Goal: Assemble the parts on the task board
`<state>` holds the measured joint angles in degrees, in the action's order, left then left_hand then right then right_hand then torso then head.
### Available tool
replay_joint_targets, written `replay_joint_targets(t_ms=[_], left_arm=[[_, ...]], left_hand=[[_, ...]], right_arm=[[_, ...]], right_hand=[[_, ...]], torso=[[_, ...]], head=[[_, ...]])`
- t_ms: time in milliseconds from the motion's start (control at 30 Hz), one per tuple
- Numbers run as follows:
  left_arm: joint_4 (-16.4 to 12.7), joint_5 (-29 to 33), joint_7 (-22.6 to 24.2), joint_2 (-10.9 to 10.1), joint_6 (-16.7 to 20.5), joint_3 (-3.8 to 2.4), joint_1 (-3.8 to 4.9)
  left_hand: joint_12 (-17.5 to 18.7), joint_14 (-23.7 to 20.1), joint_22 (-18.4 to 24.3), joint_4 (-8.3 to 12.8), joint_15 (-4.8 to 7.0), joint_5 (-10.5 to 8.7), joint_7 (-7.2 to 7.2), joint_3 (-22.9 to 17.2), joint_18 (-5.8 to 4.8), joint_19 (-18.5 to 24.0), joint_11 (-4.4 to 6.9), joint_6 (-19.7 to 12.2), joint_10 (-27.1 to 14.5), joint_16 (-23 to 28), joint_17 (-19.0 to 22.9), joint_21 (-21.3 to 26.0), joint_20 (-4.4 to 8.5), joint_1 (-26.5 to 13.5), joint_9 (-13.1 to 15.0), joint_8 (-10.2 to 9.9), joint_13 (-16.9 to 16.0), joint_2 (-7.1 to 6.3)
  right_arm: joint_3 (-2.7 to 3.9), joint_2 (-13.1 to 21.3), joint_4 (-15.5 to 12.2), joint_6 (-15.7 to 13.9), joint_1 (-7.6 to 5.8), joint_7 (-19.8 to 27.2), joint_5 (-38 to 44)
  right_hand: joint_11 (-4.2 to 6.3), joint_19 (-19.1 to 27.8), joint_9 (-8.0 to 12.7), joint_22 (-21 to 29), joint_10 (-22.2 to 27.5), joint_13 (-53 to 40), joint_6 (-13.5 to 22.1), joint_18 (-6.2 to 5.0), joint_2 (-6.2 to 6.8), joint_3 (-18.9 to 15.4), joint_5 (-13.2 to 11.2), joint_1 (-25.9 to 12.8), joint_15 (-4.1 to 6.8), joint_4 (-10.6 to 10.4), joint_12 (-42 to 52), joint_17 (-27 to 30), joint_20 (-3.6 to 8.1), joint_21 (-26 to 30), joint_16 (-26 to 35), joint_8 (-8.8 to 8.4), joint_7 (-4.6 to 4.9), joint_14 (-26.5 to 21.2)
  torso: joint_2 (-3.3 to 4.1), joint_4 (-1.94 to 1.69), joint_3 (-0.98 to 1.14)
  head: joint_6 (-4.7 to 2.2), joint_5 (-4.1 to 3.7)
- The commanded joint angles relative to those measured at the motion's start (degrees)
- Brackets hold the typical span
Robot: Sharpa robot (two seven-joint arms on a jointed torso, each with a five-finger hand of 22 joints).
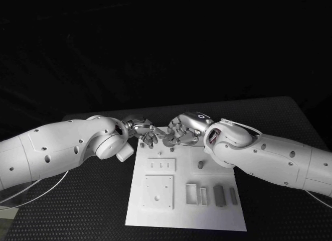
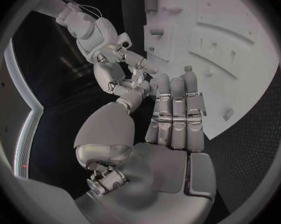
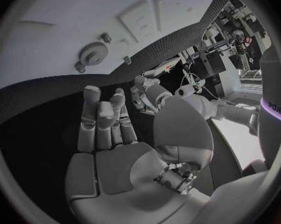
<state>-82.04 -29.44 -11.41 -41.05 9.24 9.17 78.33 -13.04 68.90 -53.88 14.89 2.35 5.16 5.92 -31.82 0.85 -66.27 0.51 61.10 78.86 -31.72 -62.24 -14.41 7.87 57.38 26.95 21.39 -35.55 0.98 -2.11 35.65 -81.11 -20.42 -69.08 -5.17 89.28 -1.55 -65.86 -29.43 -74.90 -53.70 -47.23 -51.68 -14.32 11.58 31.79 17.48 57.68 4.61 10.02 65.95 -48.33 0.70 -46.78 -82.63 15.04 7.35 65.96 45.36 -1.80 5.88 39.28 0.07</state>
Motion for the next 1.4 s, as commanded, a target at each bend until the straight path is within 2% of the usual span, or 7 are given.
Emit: replay_joint_targets(t_ms=[33, 267, 400, 533, 667, 967, 1400], left_arm=[[-0.1, -1.2, -1.5, -0.1, 1.2, -0.02, 0.06], [-0.2, -2.5, -4.1, -0.4, 1.0, 0.04, 0.04], [-0.2, -4.4, -5.7, -0.2, -0.1, 0.09, 0.02], [-0.5, -8.6, -7.3, 0.2, -1.7, 0.24, -0.03], [-1.0, -12.1, -9.7, 0.9, -2.2, 1.47, -0.05], [-1.4, -16.1, -14.0, 2.5, -2.1, 2.93, -0.69], [-1.9, -18.6, -14.7, 3.1, 0.0, 3.36, -1.82]], left_hand=[[-0.5, 0.4, -0.2, 0.1, -0.09, 0.28, -1.76, -0.3, 0.11, -0.4, 0.07, 2.1, 0.3, -0.2, -0.1, -0.4, -0.02, -0.2, 3.2, 0.2, -0.2, 0.40], [-0.8, 0.5, -0.5, 0.2, 0.00, 0.31, -1.84, -0.3, 0.13, -0.5, 0.18, 2.2, 0.4, -0.6, -0.2, -0.6, 0.08, -0.4, 3.5, 0.2, -0.5, 0.49], [-1.0, 0.7, -0.8, 0.2, 0.08, 0.23, -1.90, -0.2, 0.16, -0.6, 0.26, 2.3, 0.5, -0.8, -0.2, -0.7, 0.16, -0.6, 3.7, 0.3, -0.6, 0.54], [-1.3, 0.8, -1.1, 0.3, 0.19, 0.11, -1.97, -0.2, 0.19, -0.8, 0.38, 2.4, 0.6, -1.0, -0.2, -0.9, 0.26, -0.8, 4.0, 0.3, -0.9, 0.61], [-1.8, 1.0, -1.5, 0.3, 0.34, 0.06, -2.01, -0.4, 0.21, -1.0, 0.51, 2.5, 0.6, -1.5, -0.3, -1.0, 0.38, -0.8, 4.4, 0.4, -1.2, 0.96], [-2.9, 1.2, -2.4, 0.2, 0.58, -0.36, -2.20, -0.6, 0.21, -1.3, 0.75, 2.7, 0.6, -2.3, -0.4, -1.3, 0.62, -1.2, 5.6, 0.6, -2.0, 0.89], [-11.2, 2.7, -8.2, -0.2, 3.00, 0.64, -2.88, -0.7, 0.46, -4.7, 2.27, 2.3, 0.2, -9.9, -0.3, -5.2, 2.81, -1.6, 12.1, 1.5, -7.3, 0.73]], right_arm=[[0.02, 1.1, -0.2, -1.1, 0.01, 0.9, -1.2], [0.17, 4.0, -0.7, -3.6, 0.00, 1.3, -2.5], [1.17, 4.7, 0.1, -5.4, -0.21, 2.0, -4.5], [3.08, 4.3, 1.8, -6.3, -0.95, 3.4, -9.9], [6.36, 3.0, 4.3, -7.0, -1.82, 5.3, -17.1], [6.70, 0.8, 9.3, -8.8, -4.91, 8.0, -32.6], [7.01, -0.1, 11.2, -8.0, -5.38, 8.2, -34.6]], right_hand=[[-0.66, 0.5, 0.2, -1.0, 0.3, 0.1, 1.6, -0.68, 0.81, 0.0, 0.2, 0.1, -0.58, -0.5, -0.2, -0.1, -0.17, 0.3, 0.3, -0.45, 1.29, -0.3], [-0.86, 0.8, 0.4, -1.0, 0.6, 0.1, 1.8, -0.68, 1.11, 0.0, 0.2, 0.2, -0.79, -0.8, -0.3, -0.2, -0.37, 0.4, 0.4, -0.61, 1.48, -0.6], [-0.86, 0.8, 0.4, -1.0, 0.6, 0.1, 1.7, -0.68, 0.95, 0.1, 0.2, 0.3, -0.80, -1.0, -0.2, -0.2, -0.41, 0.4, 0.4, -0.55, 1.48, -0.6], [-0.83, 0.8, 0.4, -1.1, 0.5, 0.0, 1.6, -0.68, 0.68, 0.3, 0.2, 0.7, -0.78, -1.0, -0.1, -0.2, -0.42, 0.4, 0.3, -0.46, 1.45, -0.6], [-0.84, 0.9, 0.4, -1.1, 0.5, 0.0, 1.6, -0.68, 0.15, 0.3, 0.1, 1.1, -0.78, -0.9, -0.1, -0.3, -0.46, 0.4, 0.4, -0.50, 1.46, -0.7], [-0.99, 1.5, 0.6, -1.2, 0.8, -0.1, 1.9, -0.68, -1.41, -1.0, 0.1, 0.5, -0.94, 0.2, 0.2, -0.4, -0.78, 0.5, 0.4, -0.63, 1.61, -1.1], [-1.02, 2.0, 0.7, -1.2, 1.1, -0.1, 1.9, -0.67, -2.29, -1.5, 0.2, -0.1, -0.97, 1.0, 0.3, -0.4, -1.02, 0.6, 0.6, -0.63, 1.64, -1.5]], torso=[[0.00, -0.02, 0.00], [0.00, 0.05, 0.04], [-0.02, 0.11, 0.05], [-0.03, 0.00, 0.02], [-0.02, -0.12, 0.09], [0.06, -0.14, 0.10], [-0.02, -0.06, 0.11]], head=[[0.06, 0.10], [0.26, 0.48], [0.33, 0.52], [0.39, 0.38], [0.79, 0.13], [1.42, -0.11], [2.32, -0.55]])
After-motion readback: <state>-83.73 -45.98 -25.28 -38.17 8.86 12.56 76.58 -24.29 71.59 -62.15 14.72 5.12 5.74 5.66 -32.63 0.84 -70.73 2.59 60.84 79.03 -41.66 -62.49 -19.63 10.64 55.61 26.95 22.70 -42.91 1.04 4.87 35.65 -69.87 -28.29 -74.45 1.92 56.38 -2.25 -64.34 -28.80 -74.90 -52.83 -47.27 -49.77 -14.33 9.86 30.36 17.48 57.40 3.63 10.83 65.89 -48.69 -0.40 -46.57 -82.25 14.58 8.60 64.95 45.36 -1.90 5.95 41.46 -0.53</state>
